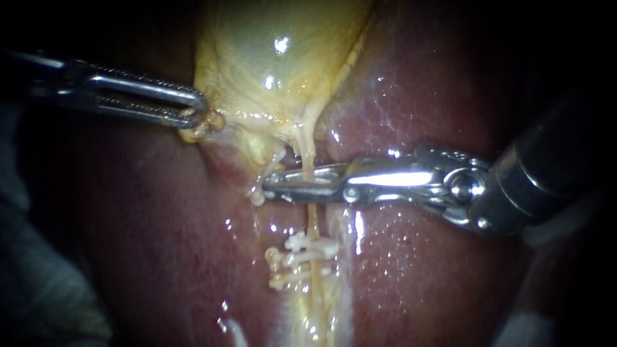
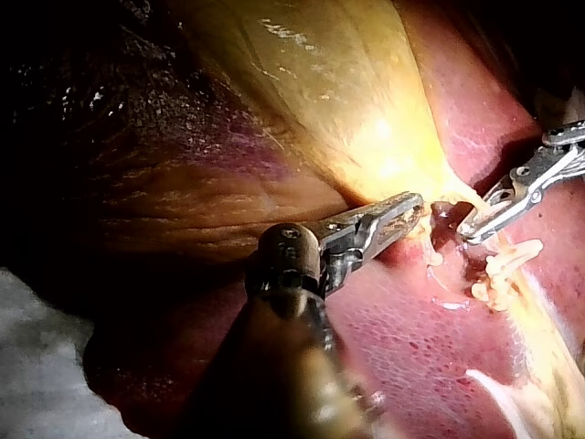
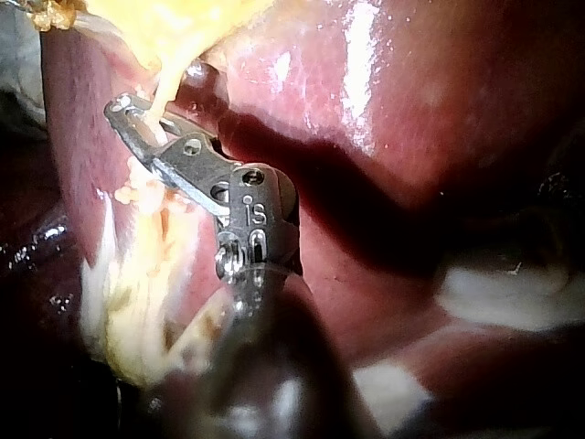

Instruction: Going back third clip right tube

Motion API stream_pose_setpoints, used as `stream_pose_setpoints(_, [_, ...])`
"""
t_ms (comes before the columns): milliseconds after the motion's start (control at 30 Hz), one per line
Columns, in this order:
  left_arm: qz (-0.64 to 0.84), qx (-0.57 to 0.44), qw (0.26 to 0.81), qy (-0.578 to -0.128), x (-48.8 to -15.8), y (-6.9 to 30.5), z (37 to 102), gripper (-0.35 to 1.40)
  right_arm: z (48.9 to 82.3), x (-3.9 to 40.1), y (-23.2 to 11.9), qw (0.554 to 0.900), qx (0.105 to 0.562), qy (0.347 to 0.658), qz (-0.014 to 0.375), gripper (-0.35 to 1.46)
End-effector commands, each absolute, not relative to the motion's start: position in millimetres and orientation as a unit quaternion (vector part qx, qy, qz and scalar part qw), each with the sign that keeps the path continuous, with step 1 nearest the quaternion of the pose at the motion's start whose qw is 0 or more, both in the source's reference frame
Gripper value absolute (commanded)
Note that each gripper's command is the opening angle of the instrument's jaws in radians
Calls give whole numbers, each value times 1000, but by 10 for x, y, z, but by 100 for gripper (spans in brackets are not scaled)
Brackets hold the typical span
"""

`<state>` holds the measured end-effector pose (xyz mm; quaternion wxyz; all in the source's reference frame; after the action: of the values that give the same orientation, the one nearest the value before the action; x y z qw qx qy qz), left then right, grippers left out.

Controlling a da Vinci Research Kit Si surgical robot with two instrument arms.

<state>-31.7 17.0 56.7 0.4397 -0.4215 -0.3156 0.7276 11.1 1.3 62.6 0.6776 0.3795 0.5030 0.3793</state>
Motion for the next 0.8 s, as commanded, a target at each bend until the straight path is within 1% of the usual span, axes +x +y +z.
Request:
stream_pose_setpoints(33, [728,-422,439,-316,-317,170,567,-35,627,112,13,678,379,503,380,-35])
stream_pose_setpoints(100, [728,-422,439,-316,-317,170,567,-35,631,116,12,678,381,503,377,-6])
stream_pose_setpoints(200, [728,-422,439,-316,-317,170,567,-35,640,121,9,680,378,502,377,27])
stream_pose_setpoints(267, [728,-422,439,-316,-317,170,567,-35,649,123,8,686,370,507,368,36])
stream_pose_setpoints(400, [728,-422,439,-316,-317,170,567,-35,668,122,8,701,348,520,343,43])
stream_pose_setpoints(500, [728,-422,439,-316,-316,170,567,-35,676,119,11,706,337,525,336,45])
stream_pose_setpoints(800, [728,-422,439,-316,-315,170,567,-35,675,105,10,716,321,534,315,45])
